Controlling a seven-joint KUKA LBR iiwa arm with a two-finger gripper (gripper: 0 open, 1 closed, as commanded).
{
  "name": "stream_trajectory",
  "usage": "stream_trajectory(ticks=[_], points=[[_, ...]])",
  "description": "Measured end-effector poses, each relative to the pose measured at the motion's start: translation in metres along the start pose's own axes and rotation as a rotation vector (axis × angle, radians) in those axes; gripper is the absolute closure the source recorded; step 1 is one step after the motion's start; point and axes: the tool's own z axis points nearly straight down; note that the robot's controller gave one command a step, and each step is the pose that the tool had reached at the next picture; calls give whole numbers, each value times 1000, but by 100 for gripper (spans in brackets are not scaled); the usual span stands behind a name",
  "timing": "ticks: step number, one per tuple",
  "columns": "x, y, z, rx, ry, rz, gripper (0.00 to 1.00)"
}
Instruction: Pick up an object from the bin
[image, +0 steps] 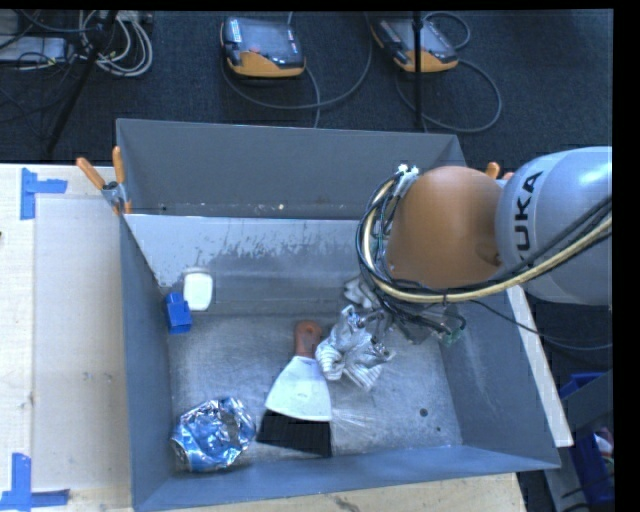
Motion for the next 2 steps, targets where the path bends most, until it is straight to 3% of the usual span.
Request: stream_trajectory(ticks=[2], points=[[-1,0,-22,2,-3,1,100]])
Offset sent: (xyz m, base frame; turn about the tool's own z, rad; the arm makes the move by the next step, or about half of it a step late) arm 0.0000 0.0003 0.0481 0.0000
